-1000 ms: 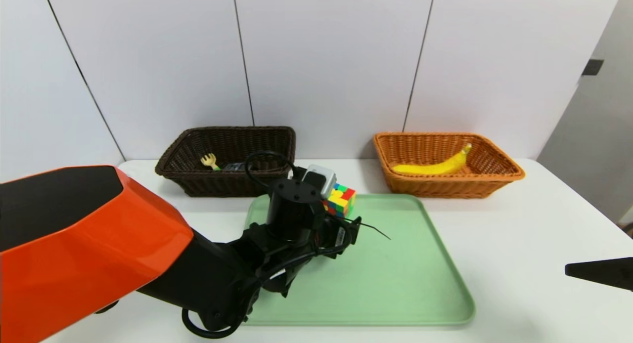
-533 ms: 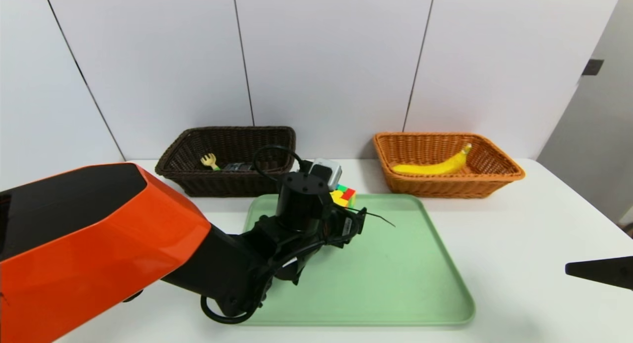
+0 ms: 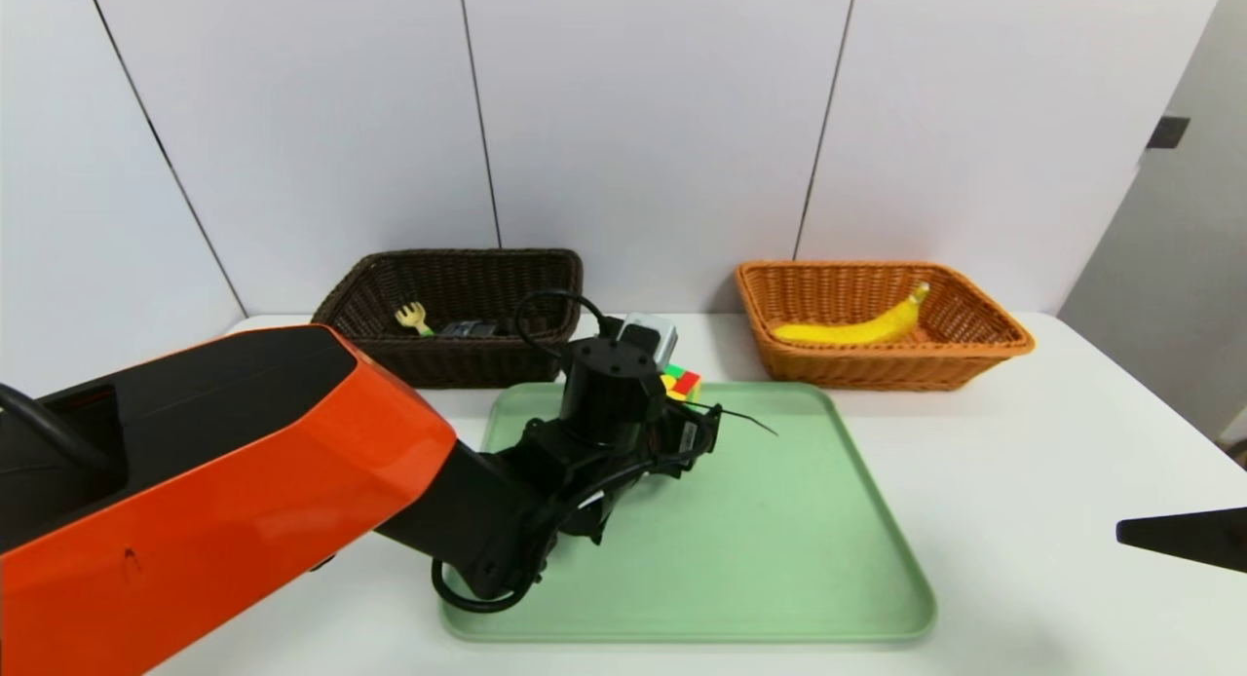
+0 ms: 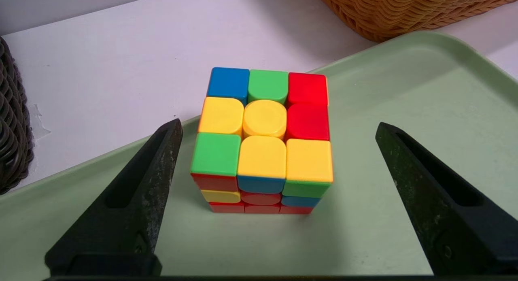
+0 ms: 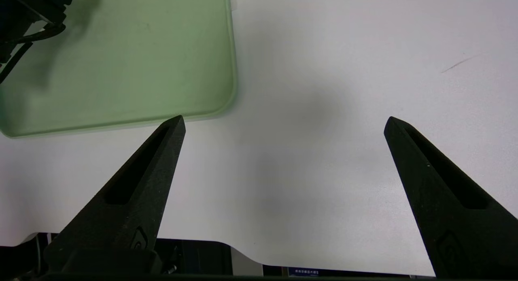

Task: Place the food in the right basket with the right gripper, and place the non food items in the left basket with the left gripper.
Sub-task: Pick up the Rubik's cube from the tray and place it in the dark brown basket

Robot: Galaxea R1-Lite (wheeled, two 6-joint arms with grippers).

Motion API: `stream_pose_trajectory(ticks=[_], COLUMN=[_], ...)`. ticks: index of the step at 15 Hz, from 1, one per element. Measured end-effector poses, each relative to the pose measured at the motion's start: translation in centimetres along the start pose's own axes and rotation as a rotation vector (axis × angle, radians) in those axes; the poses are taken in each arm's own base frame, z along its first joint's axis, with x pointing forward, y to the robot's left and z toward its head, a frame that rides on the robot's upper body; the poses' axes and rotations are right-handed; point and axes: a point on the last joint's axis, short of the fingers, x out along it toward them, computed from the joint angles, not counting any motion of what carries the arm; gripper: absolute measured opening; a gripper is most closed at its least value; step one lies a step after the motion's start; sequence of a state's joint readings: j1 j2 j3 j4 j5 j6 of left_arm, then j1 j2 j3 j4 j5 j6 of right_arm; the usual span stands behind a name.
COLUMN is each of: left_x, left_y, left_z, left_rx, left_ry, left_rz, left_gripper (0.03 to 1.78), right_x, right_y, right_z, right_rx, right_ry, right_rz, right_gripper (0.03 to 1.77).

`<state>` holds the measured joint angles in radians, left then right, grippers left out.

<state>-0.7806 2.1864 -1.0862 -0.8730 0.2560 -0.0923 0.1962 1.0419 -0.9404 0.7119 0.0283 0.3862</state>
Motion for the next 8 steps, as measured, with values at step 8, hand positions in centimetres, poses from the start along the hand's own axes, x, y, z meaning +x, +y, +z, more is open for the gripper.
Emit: stream_pose_trajectory(ticks=[8], left_x=[1.4], left_y=[0.1], left_z=[-0.5], left_rx=[-0.003], left_ry=[-0.004], left_rz=[0.009], left_gripper=[1.69], right_x=[0.1], right_y=[-0.1], right_z=[-0.2], right_rx=[0.001], right_ry=[0.007], right_rz=[-0.006], right_gripper=[1.7])
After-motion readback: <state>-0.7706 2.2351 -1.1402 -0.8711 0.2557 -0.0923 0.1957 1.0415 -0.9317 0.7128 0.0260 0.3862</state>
